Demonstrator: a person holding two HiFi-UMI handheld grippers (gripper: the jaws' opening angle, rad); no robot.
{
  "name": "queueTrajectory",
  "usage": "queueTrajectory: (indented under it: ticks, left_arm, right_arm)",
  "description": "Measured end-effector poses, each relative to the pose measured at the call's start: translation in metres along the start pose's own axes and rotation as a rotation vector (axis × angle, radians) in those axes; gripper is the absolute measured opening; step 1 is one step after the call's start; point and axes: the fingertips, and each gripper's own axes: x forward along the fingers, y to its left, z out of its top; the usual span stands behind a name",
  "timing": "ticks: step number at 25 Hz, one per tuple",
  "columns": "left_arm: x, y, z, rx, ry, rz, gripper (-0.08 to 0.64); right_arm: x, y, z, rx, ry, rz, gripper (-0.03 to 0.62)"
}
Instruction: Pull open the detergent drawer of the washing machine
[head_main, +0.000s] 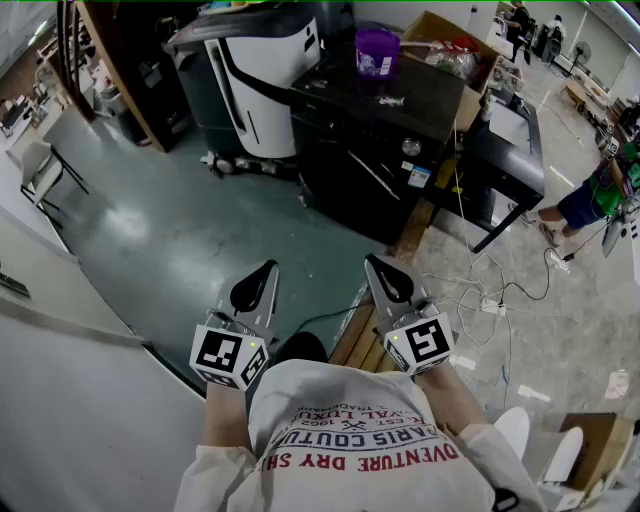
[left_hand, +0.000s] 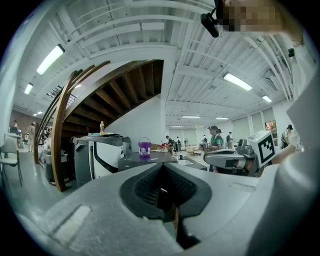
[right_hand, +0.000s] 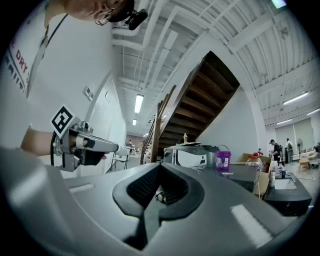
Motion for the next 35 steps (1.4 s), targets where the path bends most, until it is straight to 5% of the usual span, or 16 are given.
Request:
queueTrajectory:
  ticks: [16,17,19,29,35]
  left_arm:
    - [0.001,-0.012,-0.010,-0.043,-0.027,0.000,0.005]
    - [0.002,-0.011,-0.008,-0.054,-0.045,0.003,0.051]
    - [0.006,-0.007,-0.006,-0.068,-0.063,0.010,0.288]
    - [0.041,0.048,-0.032,-0.102,0.018,0.028,0.298]
    - [0.092,0.130,-0.047,-0.119,0.033,-0.015,0.298]
  right_arm:
    - [-0.008,-0.008,-0.010,0.053,-0.014,-0.025,0.002]
    - [-0.007,-0.009,-0.011,0.056,-0.014,-0.026,0.002]
    - [-0.004,-0.012,-0.014,0.065,-0.010,-0.029,0.002]
    - [0.054,-0.025,-0.036,0.085,0.051,-0.015,0.002]
    - [0.149,-0.041,-0.059,0.083,0.084,-0.053,0.002]
